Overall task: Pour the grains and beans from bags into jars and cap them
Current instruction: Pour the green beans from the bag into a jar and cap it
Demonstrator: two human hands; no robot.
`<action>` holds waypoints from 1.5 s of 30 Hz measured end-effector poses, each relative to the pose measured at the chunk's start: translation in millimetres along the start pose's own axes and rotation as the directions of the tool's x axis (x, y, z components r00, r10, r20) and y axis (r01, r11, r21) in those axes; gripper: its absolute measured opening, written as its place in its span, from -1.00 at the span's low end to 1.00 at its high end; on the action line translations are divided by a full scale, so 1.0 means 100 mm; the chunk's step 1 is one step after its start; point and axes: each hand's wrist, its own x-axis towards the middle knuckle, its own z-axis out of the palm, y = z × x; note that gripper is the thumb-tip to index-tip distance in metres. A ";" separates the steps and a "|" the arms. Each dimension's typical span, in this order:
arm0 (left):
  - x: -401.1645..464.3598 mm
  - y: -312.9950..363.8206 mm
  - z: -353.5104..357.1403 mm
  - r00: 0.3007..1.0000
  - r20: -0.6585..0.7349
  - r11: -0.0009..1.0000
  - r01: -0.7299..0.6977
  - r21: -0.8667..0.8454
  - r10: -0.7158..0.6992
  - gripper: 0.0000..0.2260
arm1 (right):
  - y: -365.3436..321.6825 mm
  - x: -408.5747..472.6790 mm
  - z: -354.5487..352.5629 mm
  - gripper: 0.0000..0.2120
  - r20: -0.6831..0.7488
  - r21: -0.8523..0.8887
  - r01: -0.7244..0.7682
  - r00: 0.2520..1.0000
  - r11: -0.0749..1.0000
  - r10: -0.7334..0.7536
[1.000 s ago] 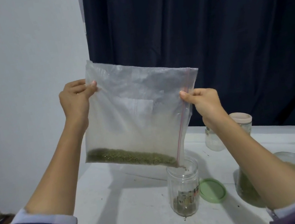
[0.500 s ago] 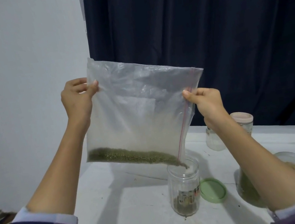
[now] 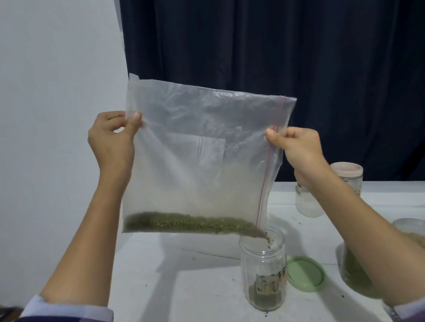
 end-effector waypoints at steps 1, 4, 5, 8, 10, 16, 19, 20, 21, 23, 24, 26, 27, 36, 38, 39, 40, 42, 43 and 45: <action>0.00 0.00 0.00 1.000 -0.003 1.000 0.000 -0.003 0.000 -0.85 | -0.01 0.00 0.00 -0.88 0.014 -0.007 -0.002 1.000 1.000 0.002; -0.01 0.00 0.00 1.000 0.000 1.000 0.001 0.000 -0.001 -0.86 | -0.01 -0.01 -0.01 -0.89 0.026 -0.019 -0.007 1.000 1.000 0.007; -0.01 0.00 0.00 1.000 -0.006 1.000 0.002 -0.007 -0.002 -0.87 | 0.00 -0.01 -0.01 -0.89 0.018 -0.010 -0.004 1.000 1.000 0.005; -0.01 0.00 0.00 1.000 0.014 1.000 -0.002 0.005 0.002 -0.85 | -0.02 -0.01 -0.01 -0.89 0.048 -0.022 -0.002 0.999 1.000 0.003; 0.00 0.01 -0.01 1.000 0.003 1.000 -0.001 -0.008 0.001 -0.85 | -0.02 -0.02 -0.01 -0.89 0.044 -0.005 0.000 0.999 1.000 0.000; 0.01 0.00 -0.01 1.000 -0.019 1.000 0.009 -0.028 -0.009 -0.85 | -0.03 -0.01 -0.01 -0.90 0.046 -0.003 -0.002 0.999 1.000 0.002; 0.03 0.00 -0.02 1.000 -0.021 1.000 0.019 -0.016 -0.019 -0.84 | -0.03 -0.01 0.00 -0.88 0.061 -0.013 -0.003 0.998 1.000 0.003; 0.03 0.00 -0.02 0.999 -0.032 1.000 0.020 -0.018 -0.021 -0.85 | -0.03 -0.01 0.00 -0.88 0.059 -0.012 -0.006 0.998 1.000 0.006; 0.03 0.00 -0.03 0.999 -0.044 1.000 0.017 -0.022 -0.018 -0.86 | -0.02 -0.01 0.01 -0.88 0.047 -0.006 -0.007 0.999 1.000 0.008; 0.03 0.01 -0.03 0.999 -0.033 1.000 0.011 -0.018 -0.012 -0.88 | -0.02 0.00 0.02 -0.90 0.037 -0.005 -0.007 0.999 1.000 0.007; 0.03 0.01 -0.03 1.000 -0.020 1.000 0.014 -0.011 -0.014 -0.88 | -0.01 -0.01 0.02 -0.91 0.044 -0.009 -0.006 0.999 1.000 0.007; 0.02 0.02 -0.03 0.999 -0.031 1.000 0.016 -0.015 -0.017 -0.88 | 0.00 -0.01 0.02 -0.91 0.035 0.002 -0.005 0.999 1.000 0.005; 0.03 0.02 -0.04 0.999 -0.041 1.000 0.014 -0.023 -0.015 -0.88 | 0.01 0.00 0.03 -0.91 0.022 0.013 -0.003 1.000 1.000 0.003; 0.01 0.05 -0.07 1.000 -0.017 0.999 0.015 -0.045 -0.015 -0.90 | 0.00 -0.03 0.03 -0.90 0.029 0.027 0.011 1.000 1.000 -0.012; 0.01 0.04 -0.08 0.999 -0.039 0.998 0.016 -0.056 -0.019 -0.90 | -0.01 -0.03 0.02 -0.89 0.027 0.043 0.011 1.000 0.999 -0.012; 0.02 0.05 -0.08 0.999 -0.036 0.998 0.018 -0.054 -0.020 -0.89 | -0.01 -0.03 0.02 -0.86 0.021 0.052 0.018 1.000 0.998 -0.019; 0.02 0.05 -0.08 1.000 -0.023 0.998 0.019 -0.052 -0.021 -0.89 | -0.01 -0.03 0.03 -0.85 0.024 0.048 0.023 0.999 0.999 -0.024; 0.01 0.04 -0.08 1.000 -0.026 0.998 0.016 -0.055 -0.018 -0.87 | -0.01 -0.04 0.04 -0.86 0.029 0.033 0.022 0.999 0.999 -0.023; 0.01 0.04 -0.08 0.999 -0.043 0.998 0.017 -0.059 -0.019 -0.87 | -0.01 -0.04 0.04 -0.87 0.019 0.042 0.024 1.000 0.999 -0.025; 0.02 0.05 -0.08 0.999 -0.043 0.998 0.025 -0.061 -0.027 -0.88 | -0.02 -0.04 0.04 -0.87 0.010 0.046 0.035 0.999 0.998 -0.036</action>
